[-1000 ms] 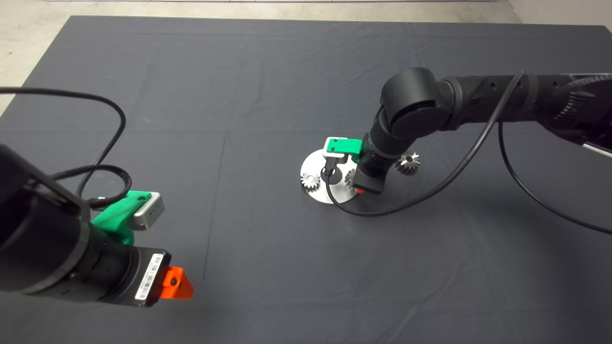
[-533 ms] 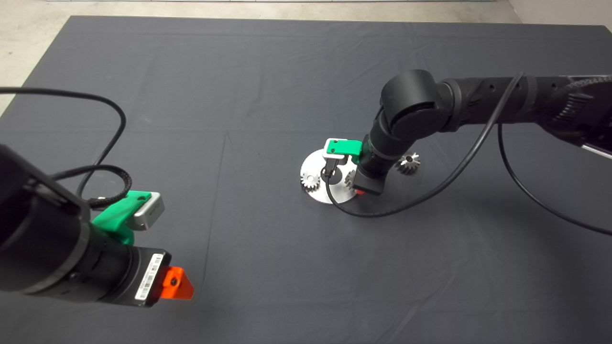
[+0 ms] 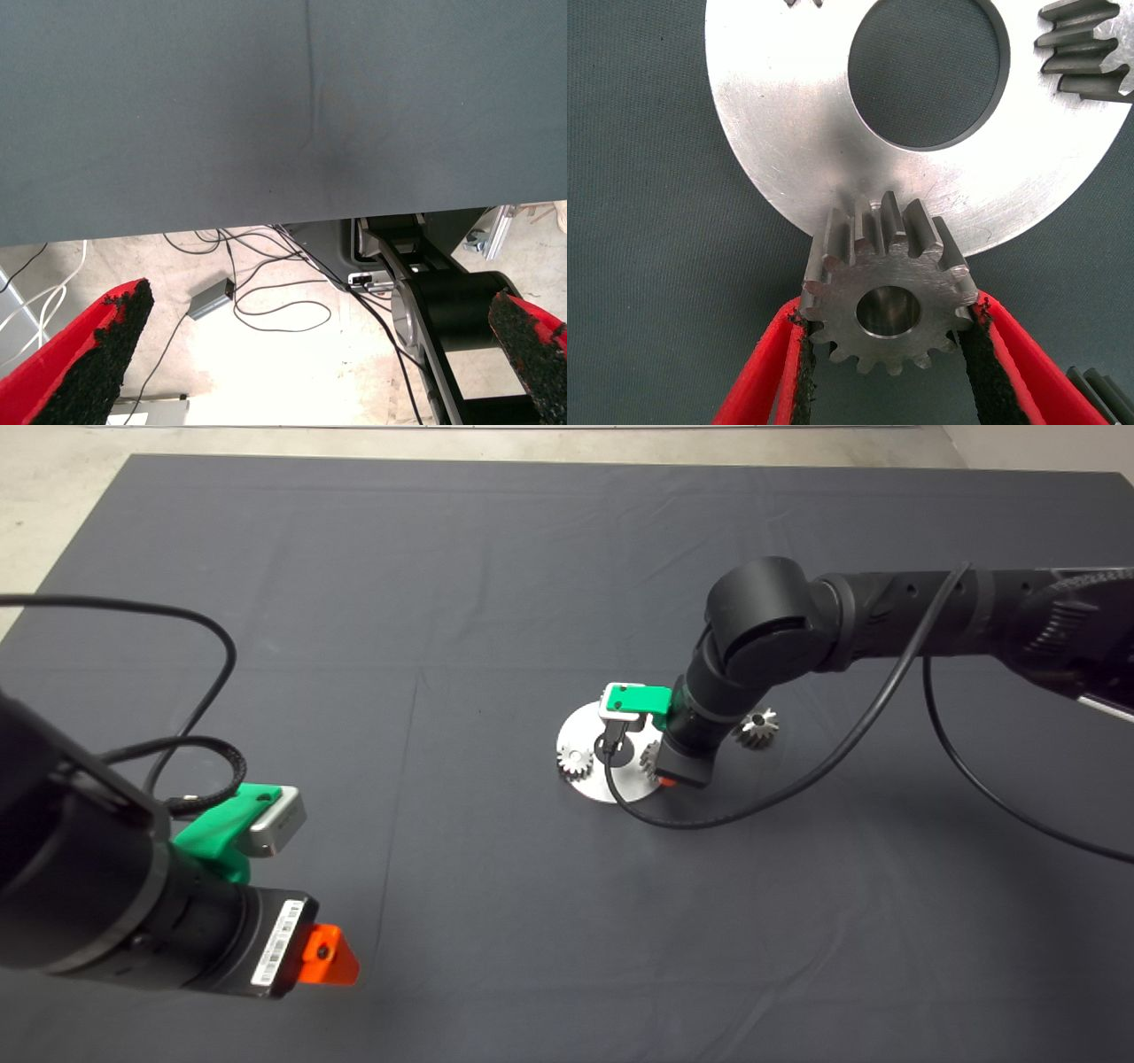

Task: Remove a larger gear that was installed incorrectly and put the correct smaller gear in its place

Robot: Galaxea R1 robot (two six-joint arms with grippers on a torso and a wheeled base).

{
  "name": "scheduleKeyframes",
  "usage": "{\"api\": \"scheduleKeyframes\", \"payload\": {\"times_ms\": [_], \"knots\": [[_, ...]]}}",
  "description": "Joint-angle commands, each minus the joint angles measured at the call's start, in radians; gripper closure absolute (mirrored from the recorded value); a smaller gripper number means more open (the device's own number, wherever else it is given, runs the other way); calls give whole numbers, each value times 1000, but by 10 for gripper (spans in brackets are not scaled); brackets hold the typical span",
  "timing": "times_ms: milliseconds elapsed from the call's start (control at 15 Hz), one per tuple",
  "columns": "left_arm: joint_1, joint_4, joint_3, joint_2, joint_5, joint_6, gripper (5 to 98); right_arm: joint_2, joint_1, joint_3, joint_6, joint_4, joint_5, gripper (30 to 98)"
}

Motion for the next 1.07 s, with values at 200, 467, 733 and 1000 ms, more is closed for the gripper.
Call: {"api": "scheduleKeyframes", "payload": {"times_ms": [200,467,733,1000], "knots": [[-2,-21,13,1,10,1,58,-1,22,1,4,-63,-126,898],[-2,-21,13,1,10,-1,58,16,22,-3,6,-89,-126,898],[-2,-21,13,1,10,-1,58,38,23,-19,7,-95,-126,898],[0,-21,13,0,10,-1,58,52,23,-25,7,-95,-126,898]]}}
